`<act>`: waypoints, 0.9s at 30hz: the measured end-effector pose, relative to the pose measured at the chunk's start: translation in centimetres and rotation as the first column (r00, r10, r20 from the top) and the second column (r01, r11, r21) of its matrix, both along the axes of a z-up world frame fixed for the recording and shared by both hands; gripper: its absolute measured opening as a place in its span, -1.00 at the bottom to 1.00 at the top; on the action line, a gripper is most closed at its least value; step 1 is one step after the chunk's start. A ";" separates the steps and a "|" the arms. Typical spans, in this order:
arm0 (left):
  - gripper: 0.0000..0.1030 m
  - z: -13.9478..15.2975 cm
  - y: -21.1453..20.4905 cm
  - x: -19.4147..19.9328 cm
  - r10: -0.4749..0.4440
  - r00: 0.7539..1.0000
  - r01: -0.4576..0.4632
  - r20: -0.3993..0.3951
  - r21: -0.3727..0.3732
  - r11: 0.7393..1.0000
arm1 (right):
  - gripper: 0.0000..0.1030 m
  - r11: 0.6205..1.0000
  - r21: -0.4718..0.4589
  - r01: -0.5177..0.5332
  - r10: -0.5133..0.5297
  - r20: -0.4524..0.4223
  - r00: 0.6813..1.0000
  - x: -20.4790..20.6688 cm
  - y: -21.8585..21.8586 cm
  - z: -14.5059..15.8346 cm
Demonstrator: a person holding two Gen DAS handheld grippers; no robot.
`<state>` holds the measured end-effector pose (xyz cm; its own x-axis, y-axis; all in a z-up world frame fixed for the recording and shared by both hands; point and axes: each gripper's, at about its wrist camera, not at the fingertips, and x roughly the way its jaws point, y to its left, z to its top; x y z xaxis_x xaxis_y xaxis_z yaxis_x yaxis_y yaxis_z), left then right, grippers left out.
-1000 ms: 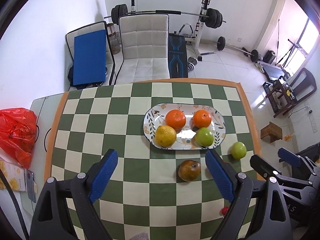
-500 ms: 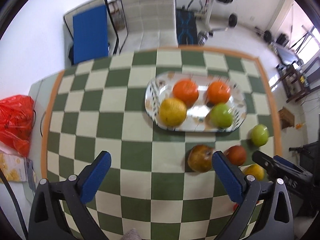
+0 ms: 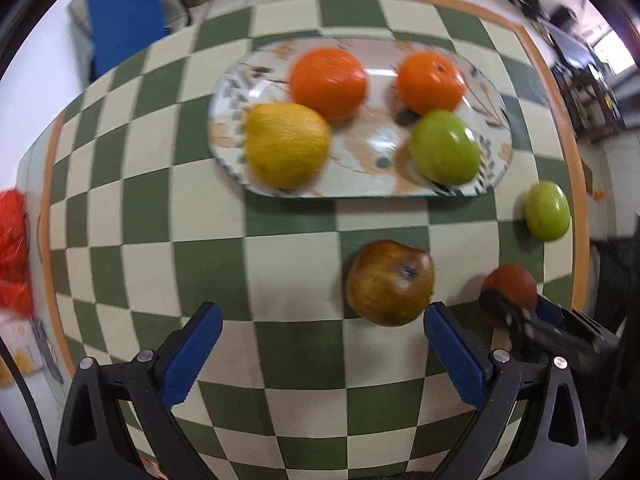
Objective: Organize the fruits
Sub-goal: 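Grasp the red-brown grapefruit with the right tool while the left tool grasps the brown apple, then carry the grapefruit and brown apple onto the plate and open both tools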
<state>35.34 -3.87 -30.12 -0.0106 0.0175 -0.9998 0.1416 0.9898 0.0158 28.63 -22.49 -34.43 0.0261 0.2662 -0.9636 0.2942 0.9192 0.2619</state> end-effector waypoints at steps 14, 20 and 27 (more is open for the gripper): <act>0.07 -3.8 -2.7 -0.1 -0.099 0.994 0.099 -0.051 -0.013 0.995 | 0.17 0.994 -0.038 -0.102 0.103 0.001 0.995 -2.8 3.0 0.6; 0.07 -3.7 2.6 -3.8 0.028 0.997 -0.029 -0.071 -0.014 0.999 | 0.17 0.986 -0.033 -0.164 0.163 -0.009 0.987 -2.2 6.0 -0.4; 0.07 -4.9 5.0 -5.3 0.082 0.994 -0.083 -0.076 -0.020 0.996 | 0.18 0.974 -0.065 -0.218 0.215 -0.047 0.975 -1.6 8.6 -2.5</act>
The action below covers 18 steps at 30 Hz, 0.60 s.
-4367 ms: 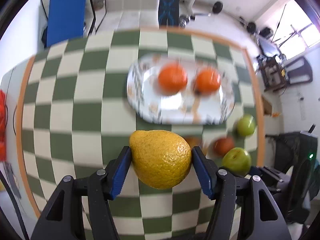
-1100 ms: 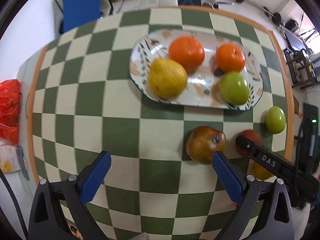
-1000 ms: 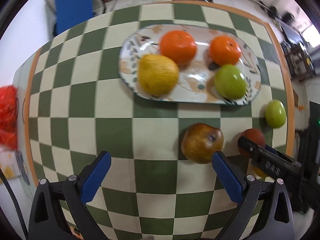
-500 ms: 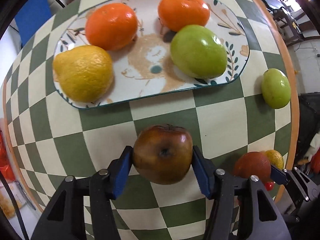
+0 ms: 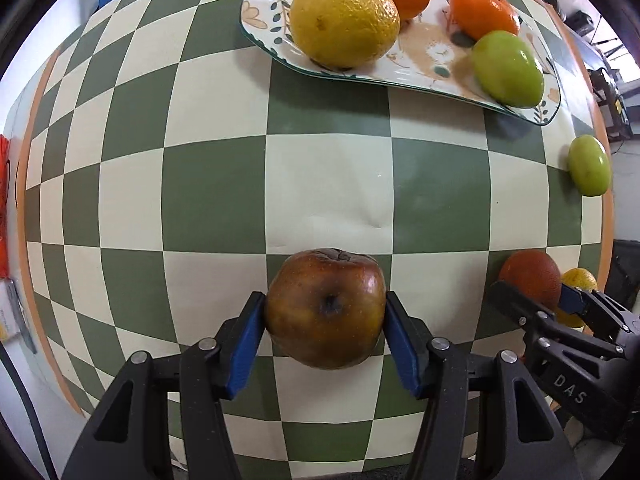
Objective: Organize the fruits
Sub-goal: 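Carry the grapefruit and brown apple onto the plate and open both tools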
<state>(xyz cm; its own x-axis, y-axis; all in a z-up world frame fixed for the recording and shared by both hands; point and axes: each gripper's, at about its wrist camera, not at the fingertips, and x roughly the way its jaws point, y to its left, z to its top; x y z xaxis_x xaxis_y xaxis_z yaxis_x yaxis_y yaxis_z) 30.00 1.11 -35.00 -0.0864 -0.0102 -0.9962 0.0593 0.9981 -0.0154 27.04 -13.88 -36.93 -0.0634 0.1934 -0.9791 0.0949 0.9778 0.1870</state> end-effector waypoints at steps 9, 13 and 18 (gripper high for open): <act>0.07 6.3 1.0 3.4 0.026 0.996 -0.017 0.083 -0.101 0.995 | 0.15 0.990 0.111 0.093 -0.093 -0.005 0.996 1.1 -1.4 1.9; 0.07 11.5 1.5 9.0 0.021 0.983 0.001 0.181 -0.122 0.993 | 0.15 0.975 0.155 0.158 -0.174 0.089 0.981 4.7 -3.5 6.0; 0.08 11.7 1.9 17.0 0.022 0.980 -0.007 0.195 -0.077 0.997 | 0.15 0.973 0.116 0.200 -0.217 0.157 0.963 11.3 -6.3 8.1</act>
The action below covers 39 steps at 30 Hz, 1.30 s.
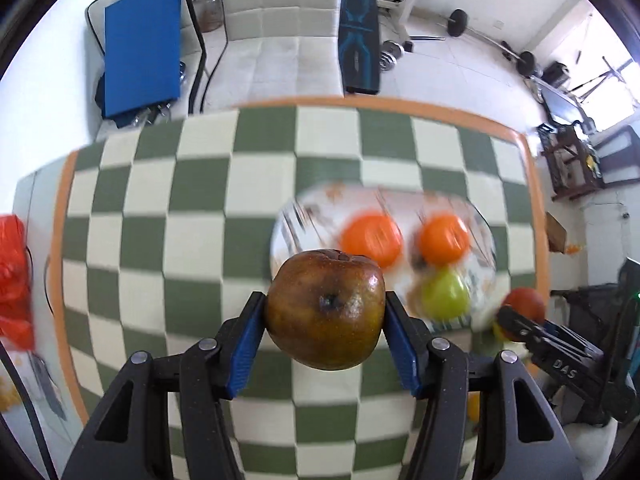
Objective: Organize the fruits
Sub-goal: 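Carry the grapefruit and brown apple onto the plate and open both tools, then lift both tools away from the plate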
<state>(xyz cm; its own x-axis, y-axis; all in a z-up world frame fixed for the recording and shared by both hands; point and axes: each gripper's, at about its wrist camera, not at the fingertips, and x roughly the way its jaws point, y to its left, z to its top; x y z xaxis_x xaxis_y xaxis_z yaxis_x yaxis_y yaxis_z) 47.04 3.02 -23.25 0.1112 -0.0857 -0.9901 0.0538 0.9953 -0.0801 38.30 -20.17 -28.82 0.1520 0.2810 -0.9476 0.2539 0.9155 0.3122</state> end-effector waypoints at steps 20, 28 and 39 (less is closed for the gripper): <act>0.93 -6.5 0.3 5.2 -0.018 0.990 0.025 -0.139 0.055 0.998 | 0.80 0.997 -0.079 -0.005 -0.003 -0.111 0.994 7.2 -1.5 -4.2; 0.93 -5.3 -0.4 1.9 -0.023 0.996 0.030 -0.083 0.086 0.996 | 0.87 0.980 -0.188 -0.067 0.059 -0.045 0.997 6.0 -0.1 -1.4; 0.93 -3.1 -0.7 -3.7 0.035 0.999 -0.035 -0.008 0.078 0.996 | 0.87 0.957 -0.267 -0.110 0.117 0.010 0.993 2.0 1.3 1.7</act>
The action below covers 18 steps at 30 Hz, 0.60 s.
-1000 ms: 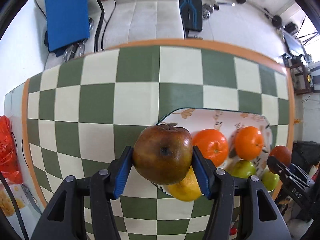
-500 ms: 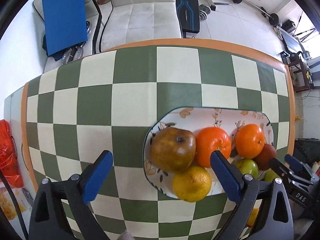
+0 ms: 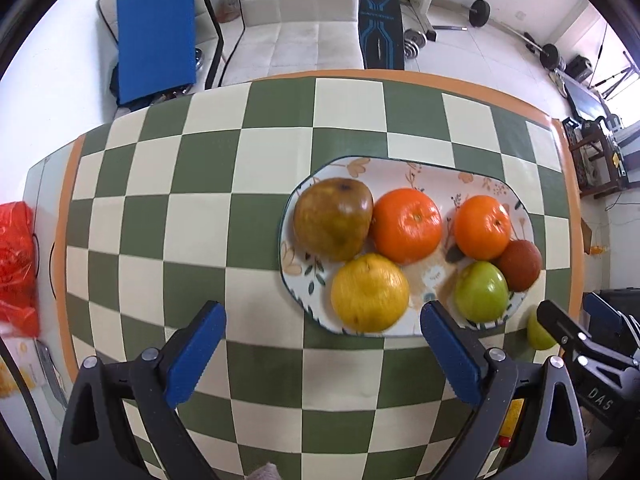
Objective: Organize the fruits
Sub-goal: 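Lift both tools away from the plate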
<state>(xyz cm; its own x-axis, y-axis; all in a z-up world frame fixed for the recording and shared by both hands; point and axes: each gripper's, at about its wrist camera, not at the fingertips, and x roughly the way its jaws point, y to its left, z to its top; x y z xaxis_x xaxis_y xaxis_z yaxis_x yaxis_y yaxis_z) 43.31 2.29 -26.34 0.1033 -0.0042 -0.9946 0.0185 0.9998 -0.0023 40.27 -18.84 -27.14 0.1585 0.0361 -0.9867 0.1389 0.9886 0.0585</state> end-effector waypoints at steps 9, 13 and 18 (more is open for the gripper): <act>0.93 4.8 -0.6 -4.4 -0.011 0.991 0.012 0.130 -0.002 1.000 | 0.87 1.000 -0.011 -0.013 0.014 0.093 0.996 -4.5 0.1 4.2; 0.93 7.3 -0.8 -6.4 -0.023 0.982 0.024 0.187 -0.001 1.000 | 0.87 0.999 -0.017 -0.027 0.029 0.145 0.989 -6.3 0.4 7.0; 0.93 10.2 -1.0 -8.5 -0.034 0.969 0.036 0.246 -0.004 0.999 | 0.87 0.999 -0.021 -0.040 0.044 0.220 0.975 -8.8 0.9 11.1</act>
